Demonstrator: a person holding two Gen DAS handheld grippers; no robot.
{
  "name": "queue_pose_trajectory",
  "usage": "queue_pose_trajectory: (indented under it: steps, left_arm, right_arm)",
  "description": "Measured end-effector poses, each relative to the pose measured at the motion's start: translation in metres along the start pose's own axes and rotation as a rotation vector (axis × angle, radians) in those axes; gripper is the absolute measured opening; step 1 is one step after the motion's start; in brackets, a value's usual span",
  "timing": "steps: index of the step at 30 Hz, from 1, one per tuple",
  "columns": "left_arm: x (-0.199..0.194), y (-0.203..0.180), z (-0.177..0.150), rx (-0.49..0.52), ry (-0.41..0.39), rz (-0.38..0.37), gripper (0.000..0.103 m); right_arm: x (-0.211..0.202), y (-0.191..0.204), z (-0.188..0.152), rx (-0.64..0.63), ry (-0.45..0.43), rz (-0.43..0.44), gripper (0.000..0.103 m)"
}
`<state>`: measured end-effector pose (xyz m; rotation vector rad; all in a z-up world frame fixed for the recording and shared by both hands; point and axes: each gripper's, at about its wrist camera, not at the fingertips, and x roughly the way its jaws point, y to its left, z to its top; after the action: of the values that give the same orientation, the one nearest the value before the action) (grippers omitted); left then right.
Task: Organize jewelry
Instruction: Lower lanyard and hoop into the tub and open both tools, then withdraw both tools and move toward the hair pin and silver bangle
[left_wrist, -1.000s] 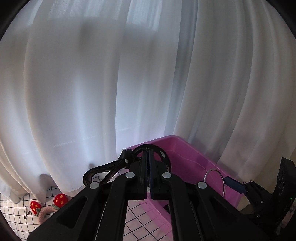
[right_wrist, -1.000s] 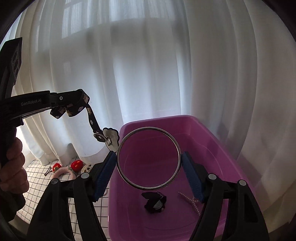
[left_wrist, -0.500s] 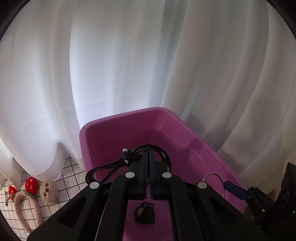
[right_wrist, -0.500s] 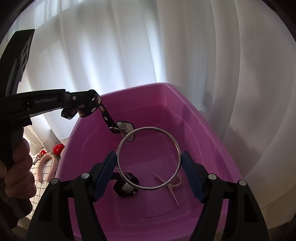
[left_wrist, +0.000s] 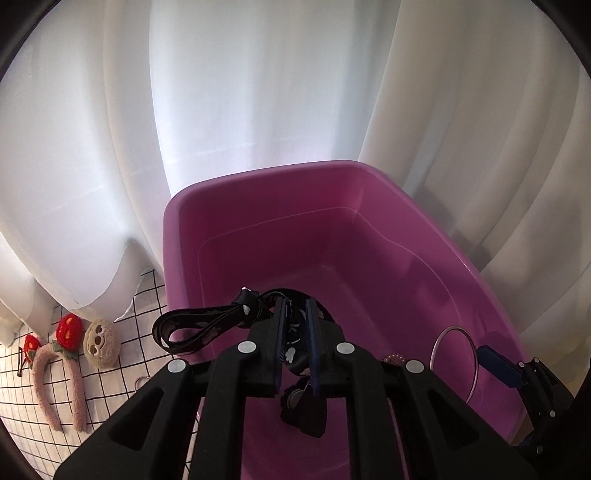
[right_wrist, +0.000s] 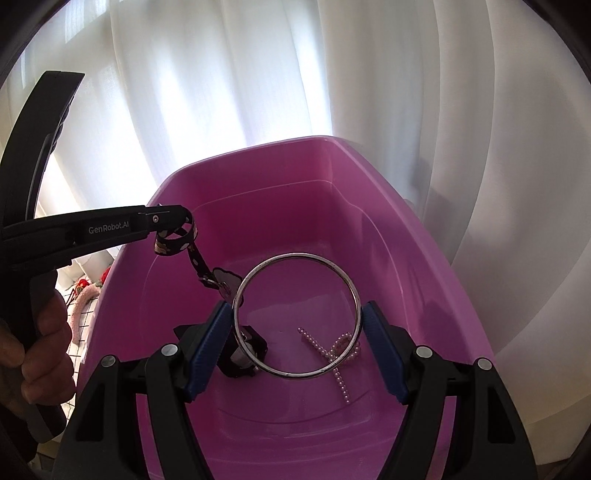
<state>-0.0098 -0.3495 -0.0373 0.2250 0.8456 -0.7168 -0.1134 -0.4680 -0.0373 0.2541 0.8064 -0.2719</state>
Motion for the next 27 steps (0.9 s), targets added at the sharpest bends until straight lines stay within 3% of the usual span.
queue_pose_trajectory:
  steps: [1, 2, 3, 4, 5, 9, 27]
  left_arm:
    - [0.000, 0.000, -0.001, -0.002, 0.007, 0.016, 0.039]
    - [0.000, 0.001, -0.001, -0.003, 0.013, 0.036, 0.049]
    - [-0.001, 0.003, -0.002, -0.009, 0.012, 0.055, 0.070]
    - [-0.004, 0.004, -0.002, -0.017, 0.002, 0.067, 0.085]
    - [-0.008, 0.006, -0.003, -0.027, -0.009, 0.074, 0.087]
    - [-0.015, 0.011, -0.002, -0.060, -0.003, 0.079, 0.094]
    - [-0.034, 0.018, -0.007, -0.100, -0.040, 0.110, 0.094]
  right_arm:
    - [0.003, -0.002, 0.001, 0.005, 0.001, 0.001, 0.070]
    - [0.006, -0.003, 0.002, 0.008, 0.005, 0.000, 0.071]
    - [0.007, -0.003, 0.003, 0.009, 0.012, -0.001, 0.071]
    - [0.007, -0.002, 0.004, 0.009, 0.018, 0.001, 0.071]
    - [0.008, -0.002, 0.004, 0.006, 0.022, -0.001, 0.071]
    - [0.009, -0.001, 0.003, -0.005, 0.026, -0.012, 0.071]
    - [0.000, 0.003, -0.002, -0.028, -0.014, 0.031, 0.071]
